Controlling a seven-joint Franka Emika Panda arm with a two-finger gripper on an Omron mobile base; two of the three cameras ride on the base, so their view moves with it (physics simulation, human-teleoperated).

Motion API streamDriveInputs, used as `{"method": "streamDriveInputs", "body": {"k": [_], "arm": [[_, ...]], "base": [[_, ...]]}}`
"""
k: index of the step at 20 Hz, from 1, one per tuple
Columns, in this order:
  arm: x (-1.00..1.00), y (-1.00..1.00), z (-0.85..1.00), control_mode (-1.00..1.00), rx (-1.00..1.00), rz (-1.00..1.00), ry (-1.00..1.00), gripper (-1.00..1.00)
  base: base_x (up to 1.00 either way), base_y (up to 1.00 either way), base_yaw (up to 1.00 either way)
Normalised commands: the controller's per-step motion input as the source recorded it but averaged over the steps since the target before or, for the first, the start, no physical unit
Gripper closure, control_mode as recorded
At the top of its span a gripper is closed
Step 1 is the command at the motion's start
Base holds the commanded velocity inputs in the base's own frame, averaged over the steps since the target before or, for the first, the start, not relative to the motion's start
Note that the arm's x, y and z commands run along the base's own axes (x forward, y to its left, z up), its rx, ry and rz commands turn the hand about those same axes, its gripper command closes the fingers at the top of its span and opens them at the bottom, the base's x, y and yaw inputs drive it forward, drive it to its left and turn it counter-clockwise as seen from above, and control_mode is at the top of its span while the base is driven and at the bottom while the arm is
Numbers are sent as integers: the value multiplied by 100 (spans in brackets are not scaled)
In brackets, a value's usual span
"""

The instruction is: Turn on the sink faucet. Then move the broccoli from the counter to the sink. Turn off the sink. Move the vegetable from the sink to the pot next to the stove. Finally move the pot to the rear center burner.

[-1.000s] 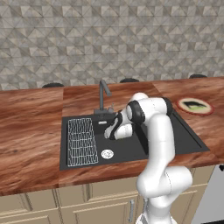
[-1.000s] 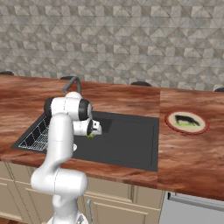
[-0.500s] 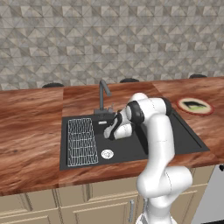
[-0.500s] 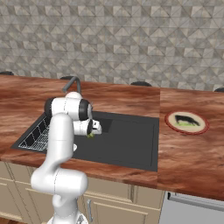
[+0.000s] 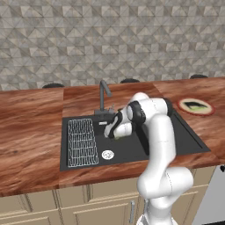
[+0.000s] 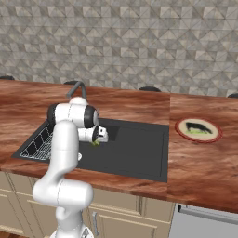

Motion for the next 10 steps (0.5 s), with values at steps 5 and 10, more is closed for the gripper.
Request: {"method": "streamDriveInputs", "body": {"k": [5,10], "arm": [[-15,-13,64,-100,5,0,0,100],[-24,-28,87,-100,3,0,5,100]], "base": [[0,0,0],[0,0,0]]}}
